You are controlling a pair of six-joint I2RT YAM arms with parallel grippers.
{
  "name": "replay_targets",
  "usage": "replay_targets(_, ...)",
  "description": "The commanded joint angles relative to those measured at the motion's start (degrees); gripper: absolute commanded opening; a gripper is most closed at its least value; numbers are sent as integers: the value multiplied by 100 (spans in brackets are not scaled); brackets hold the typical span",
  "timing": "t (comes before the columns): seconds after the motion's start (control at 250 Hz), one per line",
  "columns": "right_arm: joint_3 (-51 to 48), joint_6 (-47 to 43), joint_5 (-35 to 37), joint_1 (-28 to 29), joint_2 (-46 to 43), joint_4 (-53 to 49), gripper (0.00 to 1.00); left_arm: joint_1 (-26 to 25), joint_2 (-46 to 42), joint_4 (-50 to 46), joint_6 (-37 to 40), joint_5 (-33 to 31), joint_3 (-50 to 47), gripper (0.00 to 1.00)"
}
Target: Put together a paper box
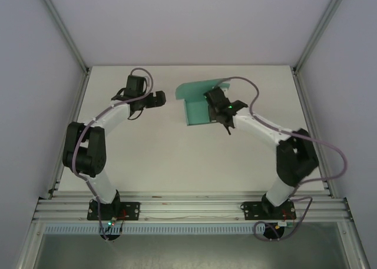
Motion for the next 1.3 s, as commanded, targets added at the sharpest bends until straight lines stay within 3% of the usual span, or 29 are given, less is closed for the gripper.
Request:
replay_targets(0.0,365,321,-75,16,593,-832,0,16,-307,-188,141,-121,-180,100)
replay_targets(0.144,529,638,-62,20,1094,-969,0,16,-425,-113,220,262,-316,100)
replay_targets(0.348,665,844,-116,15,1518,-1238,12,8,-504,-50,308,376,-414,100)
replay_targets(0.512,578,857,-227,14,1204,-1064,41,5,-537,-17,437,627,-377,100)
replay_targets(0.584,518,838,-225,4,931,-948,45,-9,-585,45,497,780,-394,100)
replay_targets(0.66,458,854,-140,-7,659,-868,57,-28,-637,117,578,905,-404,100)
replay_targets(0.767,385,836,2,-57,321,-837,65,-89,-680,200,777,1101,-375,100)
replay_targets(0.919,33,780,-465,-284,-33,-448,65,-128,-594,285,849,1276,-223,100)
replay_targets(0.995,-51,863,-801,-353,-14,-463,57,-141,-527,284,821,1298,-156,100)
replay_targets(1.295,-231,1245,-1353,-639,649,68,51,-159,-333,181,802,1320,-116,100)
